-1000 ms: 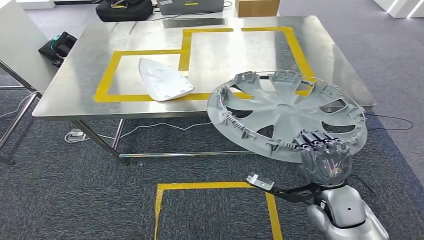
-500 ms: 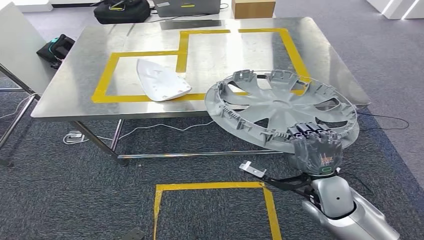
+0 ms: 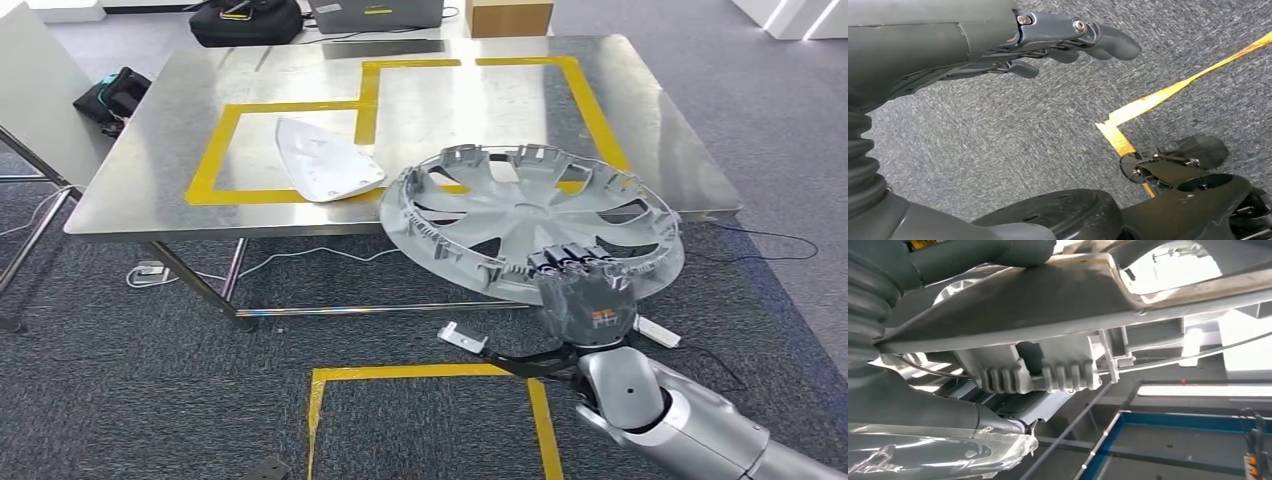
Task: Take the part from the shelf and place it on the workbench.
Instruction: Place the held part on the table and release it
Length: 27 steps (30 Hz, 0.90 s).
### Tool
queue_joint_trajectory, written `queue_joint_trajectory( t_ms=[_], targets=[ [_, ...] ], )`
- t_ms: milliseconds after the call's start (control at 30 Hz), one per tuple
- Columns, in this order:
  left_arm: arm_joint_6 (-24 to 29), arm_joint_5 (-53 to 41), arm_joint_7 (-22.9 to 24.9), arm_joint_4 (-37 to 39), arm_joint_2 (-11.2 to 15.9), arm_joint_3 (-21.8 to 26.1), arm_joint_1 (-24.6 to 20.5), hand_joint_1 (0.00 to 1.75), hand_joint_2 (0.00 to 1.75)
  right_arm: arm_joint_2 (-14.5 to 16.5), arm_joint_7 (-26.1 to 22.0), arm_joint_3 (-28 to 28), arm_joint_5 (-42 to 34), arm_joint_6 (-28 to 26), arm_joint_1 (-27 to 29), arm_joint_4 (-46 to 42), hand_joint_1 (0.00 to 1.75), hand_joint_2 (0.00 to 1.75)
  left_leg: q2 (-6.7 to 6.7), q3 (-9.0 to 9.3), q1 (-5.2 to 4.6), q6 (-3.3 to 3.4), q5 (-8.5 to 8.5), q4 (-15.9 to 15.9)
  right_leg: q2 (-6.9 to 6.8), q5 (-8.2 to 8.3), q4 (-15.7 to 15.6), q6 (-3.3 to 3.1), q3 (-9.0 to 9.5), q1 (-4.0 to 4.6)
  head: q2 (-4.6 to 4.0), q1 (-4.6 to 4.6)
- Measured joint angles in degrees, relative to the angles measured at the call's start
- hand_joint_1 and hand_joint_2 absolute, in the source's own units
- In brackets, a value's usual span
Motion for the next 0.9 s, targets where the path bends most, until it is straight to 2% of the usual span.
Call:
queue_joint_trajectory(
  t_ms=[133,367,733,900],
  targets=[
    [-0.3,-0.1,0.0,0.0,0.3,0.0,0.1,0.00,1.75,-0.2,1.4,4.6,0.0,0.4,-1.1,0.7,1.75,1.75,0.00,-0.02,0.00,0.00,0.00,0.0,-0.01,0.00,0.0,0.00,-0.02,0.00,0.00,-0.01],
    [0.8,-0.2,1.8,0.0,0.5,0.0,0.2,0.00,1.75,-1.4,1.3,5.9,0.0,1.0,-0.3,1.1,1.75,1.75,0.00,-0.03,0.00,0.01,-0.01,0.0,-0.02,-0.01,0.0,0.00,-0.01,0.00,0.00,0.00],
    [1.2,0.0,3.0,0.0,0.7,0.0,0.4,0.00,1.75,-5.2,0.8,1.3,-0.1,1.9,3.1,0.9,1.75,1.75,0.03,-0.09,-0.04,0.05,0.01,0.0,0.01,0.06,-0.1,0.09,-0.04,-0.05,0.00,0.00],
    [1.2,0.5,4.1,0.0,0.9,0.1,0.5,0.00,1.75,-7.2,-3.9,-4.4,-0.1,1.9,7.0,1.0,1.75,1.75,-0.01,-0.14,-0.04,0.09,0.00,0.0,-0.08,0.05,-0.1,0.10,-0.03,-0.04,0.00,0.01]
  ],
)
